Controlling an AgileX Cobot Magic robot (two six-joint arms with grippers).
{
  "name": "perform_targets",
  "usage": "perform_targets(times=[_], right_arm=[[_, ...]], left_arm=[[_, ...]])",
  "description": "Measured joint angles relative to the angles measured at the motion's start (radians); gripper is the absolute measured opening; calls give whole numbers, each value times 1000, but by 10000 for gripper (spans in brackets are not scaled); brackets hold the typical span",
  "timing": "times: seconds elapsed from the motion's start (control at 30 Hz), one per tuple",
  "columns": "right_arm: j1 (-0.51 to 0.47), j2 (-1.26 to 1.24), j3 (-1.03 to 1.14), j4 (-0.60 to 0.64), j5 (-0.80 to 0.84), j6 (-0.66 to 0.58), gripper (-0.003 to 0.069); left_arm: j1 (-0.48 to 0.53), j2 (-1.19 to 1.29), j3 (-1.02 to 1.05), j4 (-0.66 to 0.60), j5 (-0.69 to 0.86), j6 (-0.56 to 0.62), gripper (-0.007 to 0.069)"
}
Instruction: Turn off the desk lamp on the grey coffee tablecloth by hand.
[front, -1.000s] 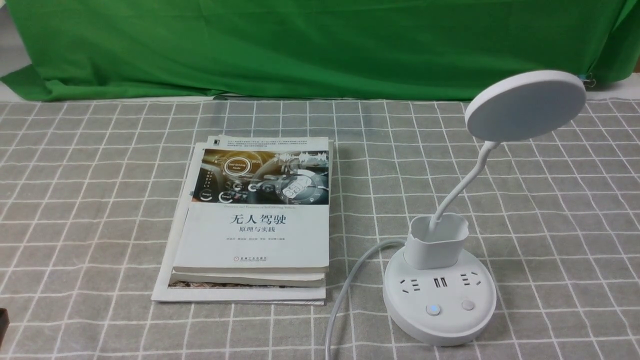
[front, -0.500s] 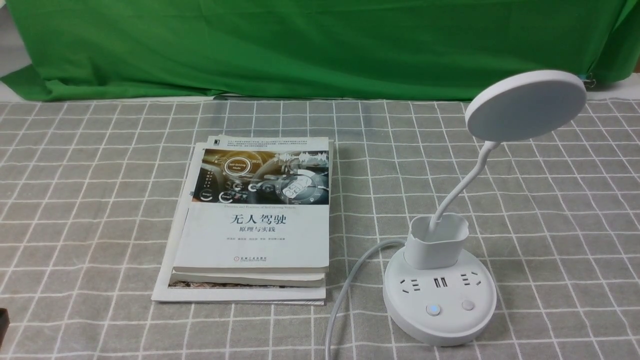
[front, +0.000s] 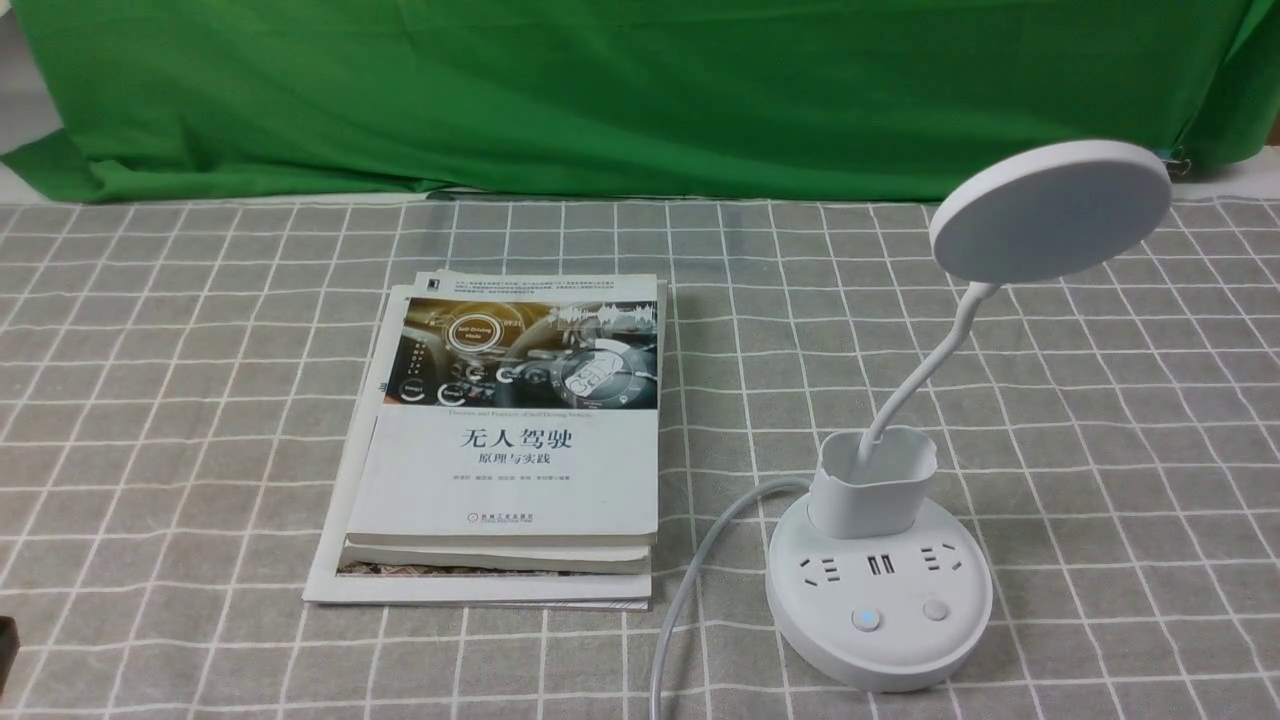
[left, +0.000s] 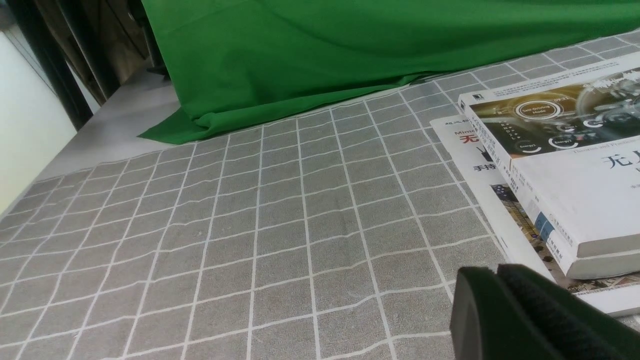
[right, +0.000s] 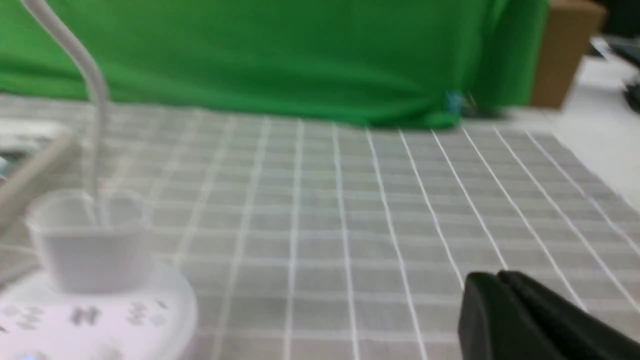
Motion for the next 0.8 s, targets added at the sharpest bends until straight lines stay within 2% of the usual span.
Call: perform_targets(times=[0.1,0.8], right_arm=[[-33,-47,47,-1,19,0,38],[-34,-56,49,-1,11,-4,48]], left_arm=[[0,0,0,0,0,0,19],[0,-1,0,0,0,0,19]])
